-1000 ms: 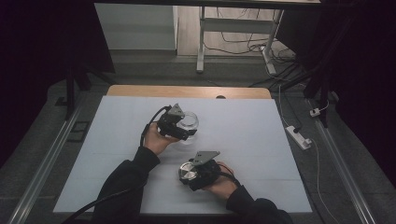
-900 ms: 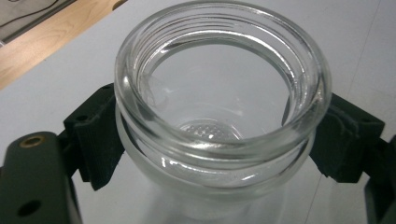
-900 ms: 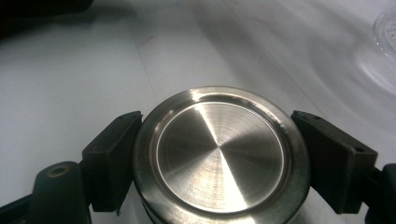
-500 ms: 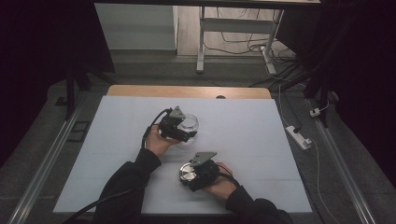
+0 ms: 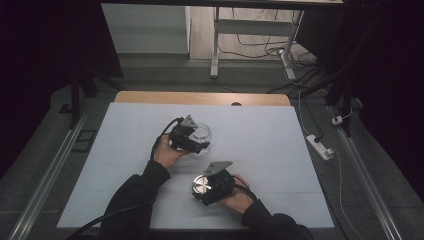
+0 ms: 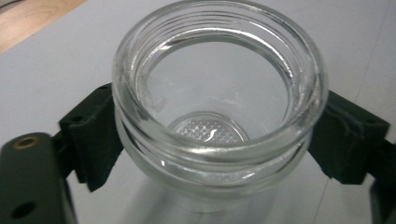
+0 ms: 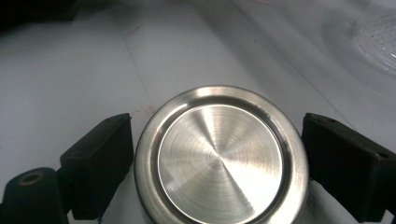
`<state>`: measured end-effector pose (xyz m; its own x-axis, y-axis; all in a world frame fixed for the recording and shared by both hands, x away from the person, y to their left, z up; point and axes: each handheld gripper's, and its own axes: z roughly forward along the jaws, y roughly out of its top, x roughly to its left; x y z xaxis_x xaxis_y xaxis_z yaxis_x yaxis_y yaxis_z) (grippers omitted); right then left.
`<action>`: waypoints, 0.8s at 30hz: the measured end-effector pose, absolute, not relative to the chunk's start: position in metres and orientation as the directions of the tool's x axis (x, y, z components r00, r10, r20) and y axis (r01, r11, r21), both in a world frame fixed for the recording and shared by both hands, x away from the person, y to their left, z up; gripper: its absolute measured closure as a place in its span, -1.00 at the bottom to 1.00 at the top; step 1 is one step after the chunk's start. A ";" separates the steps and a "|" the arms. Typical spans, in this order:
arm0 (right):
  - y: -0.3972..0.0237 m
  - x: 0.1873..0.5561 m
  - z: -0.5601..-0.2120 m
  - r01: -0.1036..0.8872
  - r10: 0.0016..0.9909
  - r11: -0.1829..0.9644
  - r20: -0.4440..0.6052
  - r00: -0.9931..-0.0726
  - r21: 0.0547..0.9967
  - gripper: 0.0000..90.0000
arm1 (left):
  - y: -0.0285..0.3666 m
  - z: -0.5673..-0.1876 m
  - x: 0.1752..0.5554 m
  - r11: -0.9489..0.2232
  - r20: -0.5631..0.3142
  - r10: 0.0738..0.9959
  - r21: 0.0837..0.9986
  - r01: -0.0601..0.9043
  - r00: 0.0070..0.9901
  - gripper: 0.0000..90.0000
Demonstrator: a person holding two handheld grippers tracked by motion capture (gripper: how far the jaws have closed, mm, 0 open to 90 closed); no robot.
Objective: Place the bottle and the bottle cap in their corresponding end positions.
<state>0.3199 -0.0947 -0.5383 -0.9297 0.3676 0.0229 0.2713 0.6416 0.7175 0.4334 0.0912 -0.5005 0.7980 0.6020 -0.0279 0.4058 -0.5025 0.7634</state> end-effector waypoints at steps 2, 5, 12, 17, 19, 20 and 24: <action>-0.095 0.320 -0.537 0.270 0.367 0.637 0.024 -0.930 0.722 -0.78 | 0.090 -0.501 0.432 -0.516 -0.020 0.599 0.755 0.404 0.801 -0.80; -0.095 0.320 -0.535 0.267 0.367 0.631 0.023 -0.930 0.728 -0.79 | 0.089 -0.501 0.432 -0.538 -0.012 0.596 0.737 0.410 0.803 -0.88; -0.098 0.320 -0.529 0.279 0.380 0.616 0.032 -0.925 0.737 -0.82 | 0.092 -0.501 0.430 -0.525 -0.049 0.599 0.730 0.438 0.799 -0.95; -0.101 0.321 -0.526 0.285 0.384 0.608 0.040 -0.922 0.741 -0.83 | 0.098 -0.503 0.425 -0.523 -0.064 0.608 0.718 0.460 0.791 -0.98; -0.102 0.321 -0.524 0.293 0.387 0.601 0.050 -0.921 0.744 -0.84 | 0.101 -0.503 0.422 -0.516 -0.072 0.607 0.722 0.461 0.791 -0.98; -0.103 0.321 -0.523 0.294 0.387 0.599 0.053 -0.921 0.745 -0.84 | 0.103 -0.503 0.420 -0.512 -0.072 0.611 0.723 0.463 0.788 -0.99; -0.105 0.321 -0.521 0.309 0.397 0.594 0.064 -0.916 0.743 -0.90 | 0.108 -0.504 0.414 -0.507 -0.073 0.616 0.725 0.466 0.784 -1.00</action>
